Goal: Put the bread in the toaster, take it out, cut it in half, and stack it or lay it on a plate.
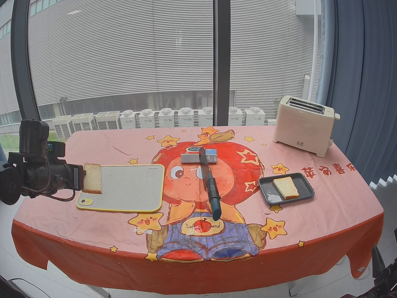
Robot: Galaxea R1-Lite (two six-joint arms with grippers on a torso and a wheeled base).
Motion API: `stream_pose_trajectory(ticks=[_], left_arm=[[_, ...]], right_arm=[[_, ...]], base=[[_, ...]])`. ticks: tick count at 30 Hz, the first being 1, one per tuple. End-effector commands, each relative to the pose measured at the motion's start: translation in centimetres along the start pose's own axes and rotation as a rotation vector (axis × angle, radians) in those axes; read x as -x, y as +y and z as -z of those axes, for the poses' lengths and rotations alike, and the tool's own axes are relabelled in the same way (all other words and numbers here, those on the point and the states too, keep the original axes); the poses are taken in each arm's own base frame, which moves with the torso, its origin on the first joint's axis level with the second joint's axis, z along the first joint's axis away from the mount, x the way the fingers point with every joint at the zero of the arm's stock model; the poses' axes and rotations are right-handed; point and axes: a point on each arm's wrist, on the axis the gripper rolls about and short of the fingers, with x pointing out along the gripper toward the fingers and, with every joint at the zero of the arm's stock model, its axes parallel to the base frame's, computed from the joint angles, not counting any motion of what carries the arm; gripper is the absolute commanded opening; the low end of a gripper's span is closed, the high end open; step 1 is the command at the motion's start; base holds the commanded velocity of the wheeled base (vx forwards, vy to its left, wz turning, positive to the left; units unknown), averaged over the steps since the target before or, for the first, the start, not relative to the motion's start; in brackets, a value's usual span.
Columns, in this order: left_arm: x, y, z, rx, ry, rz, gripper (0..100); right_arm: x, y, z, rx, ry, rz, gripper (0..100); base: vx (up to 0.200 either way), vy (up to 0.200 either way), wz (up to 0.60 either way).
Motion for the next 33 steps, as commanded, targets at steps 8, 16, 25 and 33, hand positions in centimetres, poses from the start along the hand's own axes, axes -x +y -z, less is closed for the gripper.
stream_pose_trajectory(ticks=[8, 16, 25, 33], left_arm=[[0.16, -0.58, 0.78, -0.016, 0.020, 0.015, 0], [0.40, -0.59, 0.50, -0.014, 0.004, 0.016, 0], [0.22, -0.55, 1.29, -0.011, 0.034, 0.021, 0], [0.38, -0.70, 0.73, -0.015, -0.006, 0.034, 0]], right_arm=[[-0.02, 0.00, 0.52, 0.000, 0.003, 0.000, 100], [-0.02, 0.00, 0.52, 0.000, 0.003, 0.000, 100], [-0.02, 0.00, 0.52, 0.000, 0.003, 0.000, 100], [-0.02, 0.00, 0.52, 0.000, 0.003, 0.000, 100]], base=[[0.000, -0.200, 0.00], [0.000, -0.200, 0.00], [0.000, -0.111, 0.00], [0.000, 0.000, 0.00]])
